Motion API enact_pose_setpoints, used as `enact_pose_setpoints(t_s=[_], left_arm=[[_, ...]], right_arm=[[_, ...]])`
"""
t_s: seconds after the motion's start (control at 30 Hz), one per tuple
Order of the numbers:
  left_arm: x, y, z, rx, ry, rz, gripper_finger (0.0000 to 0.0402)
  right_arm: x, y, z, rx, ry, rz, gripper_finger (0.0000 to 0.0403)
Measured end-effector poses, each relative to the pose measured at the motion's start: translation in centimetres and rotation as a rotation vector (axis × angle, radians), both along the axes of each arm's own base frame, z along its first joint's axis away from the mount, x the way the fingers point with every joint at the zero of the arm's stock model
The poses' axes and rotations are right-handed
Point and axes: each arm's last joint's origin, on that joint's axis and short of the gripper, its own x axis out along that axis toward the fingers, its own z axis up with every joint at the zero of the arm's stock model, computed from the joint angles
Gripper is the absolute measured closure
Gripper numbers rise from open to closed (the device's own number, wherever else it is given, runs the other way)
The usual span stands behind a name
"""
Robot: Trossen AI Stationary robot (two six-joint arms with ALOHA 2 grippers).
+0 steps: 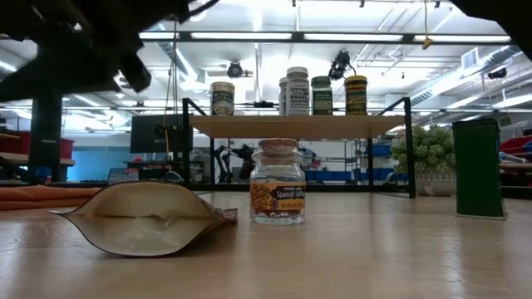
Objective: Shelf spices
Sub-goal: Put the red seasoning can on the shelf
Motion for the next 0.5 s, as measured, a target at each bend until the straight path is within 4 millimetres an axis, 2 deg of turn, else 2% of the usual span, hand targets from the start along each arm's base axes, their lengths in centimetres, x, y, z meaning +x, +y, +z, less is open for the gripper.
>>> enact_pose_setpoints(t_s=[0.17,0.33,0.4,0.5], left_arm=[[0.0,0.0,0.0,-0.010,0.000,-0.009,0.0110],[0.0,0.0,0.1,-0.015,-0.006,-0.009,0.0110],[0.0,-0.1,0.1,-0.048,-0.007,-0.008,0.0110],[0.0,-0.1,0.1,-0.136,-0.002,-0.018,0.0110]], right_arm=[[-0.2,-0.2,-1.2,-0.006,0.037,0.007,0.0061],[-0.5,-0.2,-0.7,-0.013,0.058,0.007,0.0053],[-0.7,-0.3,0.1,-0.012,0.057,0.005,0.0053],[-1.5,-0.5,3.1,-0.003,0.035,0.006,0.0053]])
